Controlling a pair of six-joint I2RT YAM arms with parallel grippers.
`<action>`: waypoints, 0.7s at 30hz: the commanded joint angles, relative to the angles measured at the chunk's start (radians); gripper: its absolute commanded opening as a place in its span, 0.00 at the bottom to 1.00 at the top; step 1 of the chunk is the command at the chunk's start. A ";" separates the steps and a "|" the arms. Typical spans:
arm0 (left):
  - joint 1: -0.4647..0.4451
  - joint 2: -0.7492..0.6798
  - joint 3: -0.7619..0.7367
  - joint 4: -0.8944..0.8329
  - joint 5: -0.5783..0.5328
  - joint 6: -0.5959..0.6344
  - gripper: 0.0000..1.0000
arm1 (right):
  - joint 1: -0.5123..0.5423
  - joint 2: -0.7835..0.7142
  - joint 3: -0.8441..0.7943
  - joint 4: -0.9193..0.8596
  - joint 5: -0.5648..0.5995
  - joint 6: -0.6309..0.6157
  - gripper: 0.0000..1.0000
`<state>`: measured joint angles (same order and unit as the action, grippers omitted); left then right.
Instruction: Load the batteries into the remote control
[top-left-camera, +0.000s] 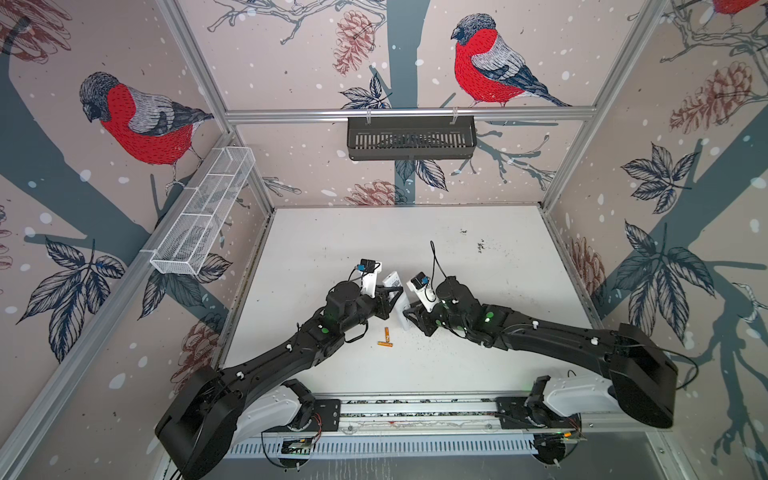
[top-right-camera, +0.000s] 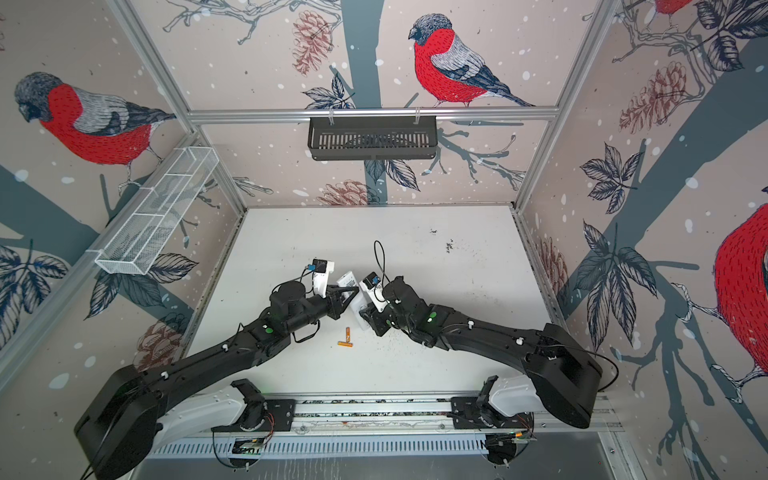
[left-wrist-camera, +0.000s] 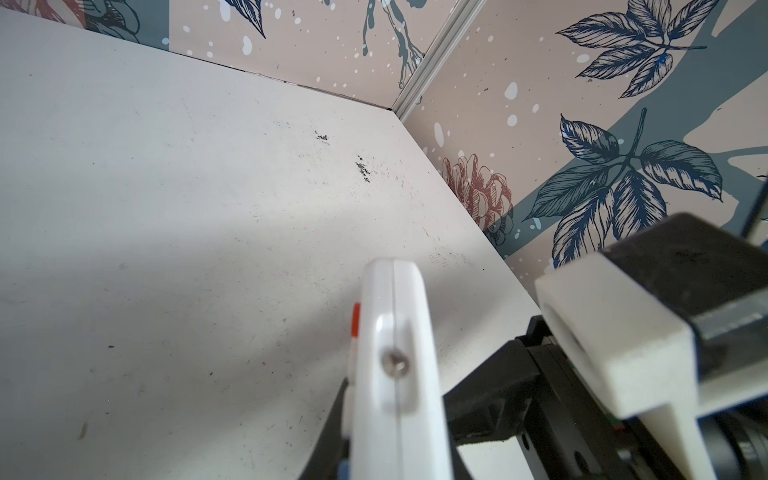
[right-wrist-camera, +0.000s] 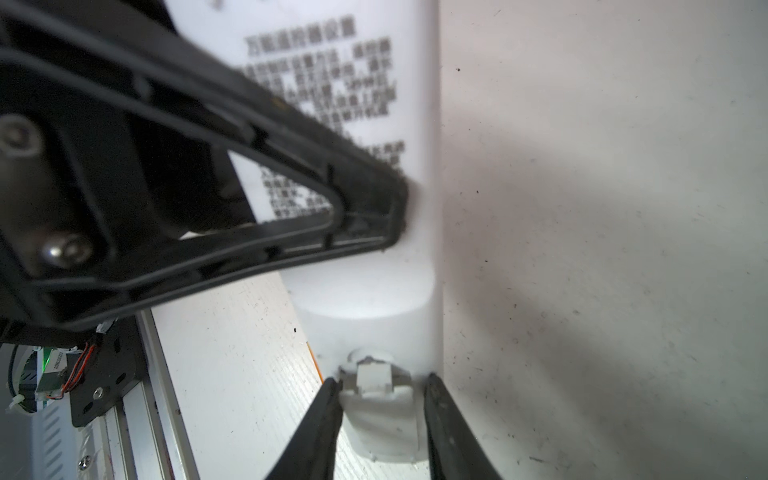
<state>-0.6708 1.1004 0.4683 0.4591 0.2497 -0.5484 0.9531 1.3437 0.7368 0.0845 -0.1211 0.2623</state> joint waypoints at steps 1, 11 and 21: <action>0.001 -0.003 0.013 0.059 0.061 -0.009 0.00 | -0.002 -0.001 -0.001 0.015 0.017 -0.006 0.34; 0.000 -0.006 0.007 0.057 0.001 -0.012 0.00 | -0.001 -0.012 -0.002 0.014 0.015 -0.001 0.25; 0.000 0.002 -0.016 0.046 -0.104 -0.015 0.00 | -0.002 -0.033 -0.013 0.024 0.019 0.021 0.21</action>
<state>-0.6708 1.1000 0.4568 0.4614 0.1795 -0.5690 0.9493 1.3212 0.7277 0.0853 -0.1116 0.2661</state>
